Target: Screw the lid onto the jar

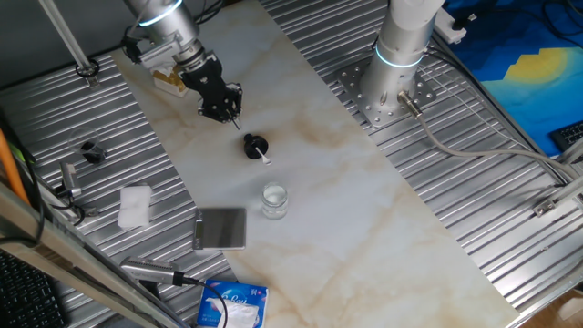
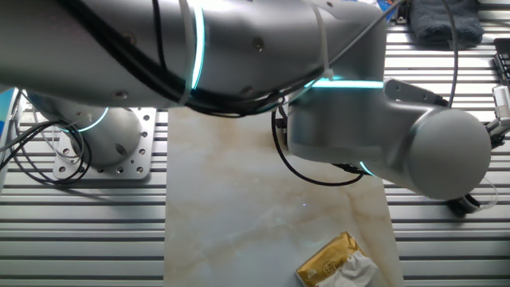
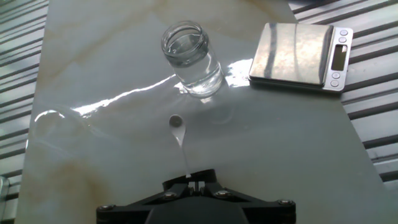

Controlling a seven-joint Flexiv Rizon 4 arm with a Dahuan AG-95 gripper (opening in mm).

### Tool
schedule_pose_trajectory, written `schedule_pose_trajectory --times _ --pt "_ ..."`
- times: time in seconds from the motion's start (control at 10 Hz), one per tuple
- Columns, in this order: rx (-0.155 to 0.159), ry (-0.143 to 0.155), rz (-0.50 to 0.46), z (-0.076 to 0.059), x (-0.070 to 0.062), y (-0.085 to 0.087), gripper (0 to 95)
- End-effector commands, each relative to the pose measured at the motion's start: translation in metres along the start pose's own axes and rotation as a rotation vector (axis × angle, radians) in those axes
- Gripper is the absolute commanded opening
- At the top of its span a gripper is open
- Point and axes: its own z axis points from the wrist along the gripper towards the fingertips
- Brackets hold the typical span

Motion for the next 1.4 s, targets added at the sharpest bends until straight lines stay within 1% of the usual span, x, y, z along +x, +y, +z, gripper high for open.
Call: schedule_pose_trajectory --times 0.1,0.7,0.9,1.1,1.3,1.4 --pt "-0.007 0.001 -0.004 0.0 0.0 -0.001 0.0" --pt "-0.004 0.001 -0.014 0.0 0.0 -0.001 0.0" --pt "-0.003 0.002 -0.023 -0.001 0.005 0.005 0.0" --pt "0.002 0.019 -0.033 -0.002 0.009 0.01 0.0" --pt "0.005 0.019 -0.025 0.003 0.011 0.02 0.0" --pt "0.006 0.018 -0.022 0.005 0.011 0.023 0.0"
